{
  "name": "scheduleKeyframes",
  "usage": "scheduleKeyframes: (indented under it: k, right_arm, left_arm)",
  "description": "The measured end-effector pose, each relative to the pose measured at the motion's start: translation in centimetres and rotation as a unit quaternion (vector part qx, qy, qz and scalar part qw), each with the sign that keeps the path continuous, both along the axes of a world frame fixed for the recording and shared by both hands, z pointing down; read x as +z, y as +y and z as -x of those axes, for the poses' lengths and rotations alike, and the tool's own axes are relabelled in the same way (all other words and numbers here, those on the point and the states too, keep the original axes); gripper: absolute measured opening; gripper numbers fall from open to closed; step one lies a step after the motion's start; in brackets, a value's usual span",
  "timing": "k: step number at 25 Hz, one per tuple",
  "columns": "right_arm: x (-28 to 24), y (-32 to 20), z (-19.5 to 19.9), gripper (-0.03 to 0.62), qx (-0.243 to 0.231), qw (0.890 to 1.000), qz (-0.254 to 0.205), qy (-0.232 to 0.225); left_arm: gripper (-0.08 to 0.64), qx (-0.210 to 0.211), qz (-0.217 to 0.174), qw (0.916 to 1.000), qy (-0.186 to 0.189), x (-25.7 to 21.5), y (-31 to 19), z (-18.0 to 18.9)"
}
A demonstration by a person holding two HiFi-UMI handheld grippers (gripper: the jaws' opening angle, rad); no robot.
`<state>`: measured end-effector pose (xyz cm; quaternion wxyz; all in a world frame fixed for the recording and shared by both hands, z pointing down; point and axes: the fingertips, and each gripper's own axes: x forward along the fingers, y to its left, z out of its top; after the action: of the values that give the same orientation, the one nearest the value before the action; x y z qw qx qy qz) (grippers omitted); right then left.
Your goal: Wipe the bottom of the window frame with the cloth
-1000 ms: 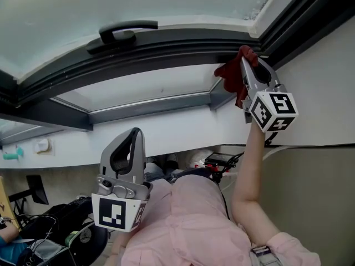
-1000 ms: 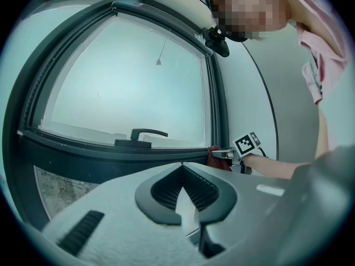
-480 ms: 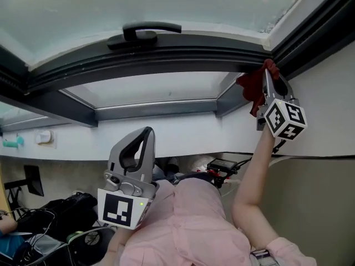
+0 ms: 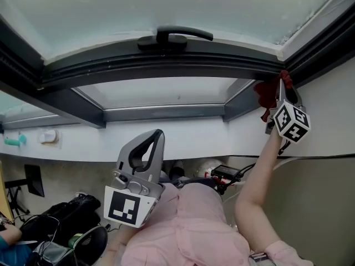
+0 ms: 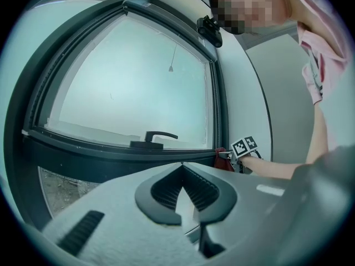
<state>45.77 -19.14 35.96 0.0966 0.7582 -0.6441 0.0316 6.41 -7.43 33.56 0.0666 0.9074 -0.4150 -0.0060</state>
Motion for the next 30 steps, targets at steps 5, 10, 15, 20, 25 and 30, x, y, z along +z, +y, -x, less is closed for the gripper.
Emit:
scheduleKeyframes:
  k: [5,10,15,20,25,30]
  right_arm:
    - [-2.5,2.5,7.9,0.055,-0.028,0.997,-0.071,-0.012]
    - [-2.3,2.1,20.5,0.055,-0.133,0.987,-0.091,-0.028]
    - [1.8,0.3,29.3,0.055,-0.206,0.976,-0.036,-0.055]
    - [3.6,-1.7,32.9,0.055,-0.226,0.972,-0.012,-0.059]
    - [3.4,-3.1,33.7,0.055,-0.226,0.972,-0.020,-0.064]
    - [2.6,-4.7,34.2,0.055,-0.224,0.973,-0.032,-0.053]
  left_arm:
    - [0.000,0.010,-0.004,0.9998,-0.015,-0.5,-1.1,2.6]
    - [0.000,0.026,-0.016,0.9995,0.009,-1.3,-1.8,3.9]
    - [0.000,0.028,-0.017,0.9994,0.006,-1.4,-1.8,6.0]
    - [0.000,0.006,-0.027,0.9995,-0.015,-0.8,-2.1,9.4]
    - [0.000,-0.026,-0.026,0.9993,-0.007,-1.1,-2.6,11.6]
    - [0.000,-0.035,-0.030,0.9989,-0.012,-1.0,-2.9,12.4]
